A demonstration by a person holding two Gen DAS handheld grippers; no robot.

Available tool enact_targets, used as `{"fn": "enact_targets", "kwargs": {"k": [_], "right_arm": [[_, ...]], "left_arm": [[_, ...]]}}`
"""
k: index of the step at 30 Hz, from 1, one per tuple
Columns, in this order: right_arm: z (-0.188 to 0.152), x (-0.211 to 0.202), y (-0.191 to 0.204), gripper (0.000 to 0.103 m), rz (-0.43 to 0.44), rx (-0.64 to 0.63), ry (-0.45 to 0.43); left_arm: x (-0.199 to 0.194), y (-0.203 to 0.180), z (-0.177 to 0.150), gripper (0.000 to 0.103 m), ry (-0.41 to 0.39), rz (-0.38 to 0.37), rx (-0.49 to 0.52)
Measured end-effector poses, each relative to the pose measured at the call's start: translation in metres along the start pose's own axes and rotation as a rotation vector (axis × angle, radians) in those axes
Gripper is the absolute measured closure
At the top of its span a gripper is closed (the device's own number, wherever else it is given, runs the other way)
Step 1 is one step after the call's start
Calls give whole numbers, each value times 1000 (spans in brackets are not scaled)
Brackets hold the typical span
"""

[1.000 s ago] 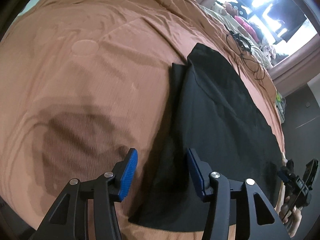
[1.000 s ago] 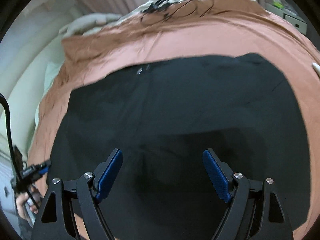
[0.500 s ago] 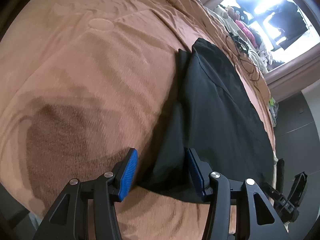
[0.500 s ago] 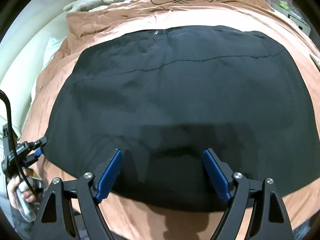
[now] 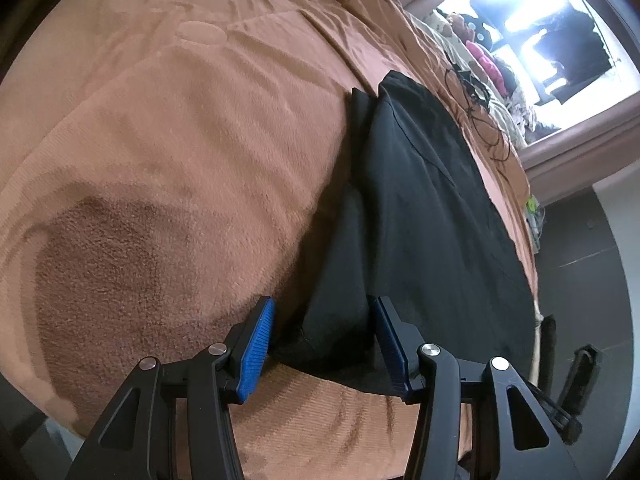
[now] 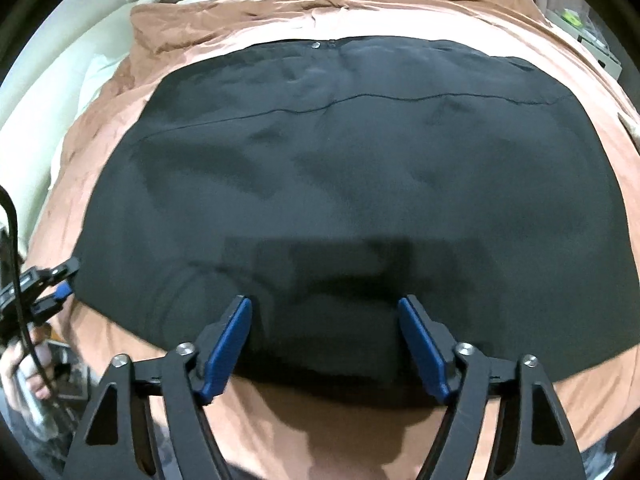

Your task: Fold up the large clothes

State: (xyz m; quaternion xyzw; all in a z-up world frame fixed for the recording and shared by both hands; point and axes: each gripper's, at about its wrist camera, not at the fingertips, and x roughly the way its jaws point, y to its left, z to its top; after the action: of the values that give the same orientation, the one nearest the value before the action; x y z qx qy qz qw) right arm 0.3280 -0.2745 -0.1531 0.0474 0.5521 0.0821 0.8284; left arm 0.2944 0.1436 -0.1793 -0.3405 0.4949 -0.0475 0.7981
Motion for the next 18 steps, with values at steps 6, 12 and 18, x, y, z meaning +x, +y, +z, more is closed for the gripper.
{"fn": "enact_targets", "kwargs": {"k": [6,12,18], "right_arm": [[32,21,4,47,-53,16,1],[69,43,11,50,-51,16,-18],[97,55,14,51,-75,13,-31]], "left_arm": [[-1,8,0,50,-1,-32,-49],[-4,15,-1,50,-3,-59,-106],[-2,16,-3,50,-9,-60,-128]]}}
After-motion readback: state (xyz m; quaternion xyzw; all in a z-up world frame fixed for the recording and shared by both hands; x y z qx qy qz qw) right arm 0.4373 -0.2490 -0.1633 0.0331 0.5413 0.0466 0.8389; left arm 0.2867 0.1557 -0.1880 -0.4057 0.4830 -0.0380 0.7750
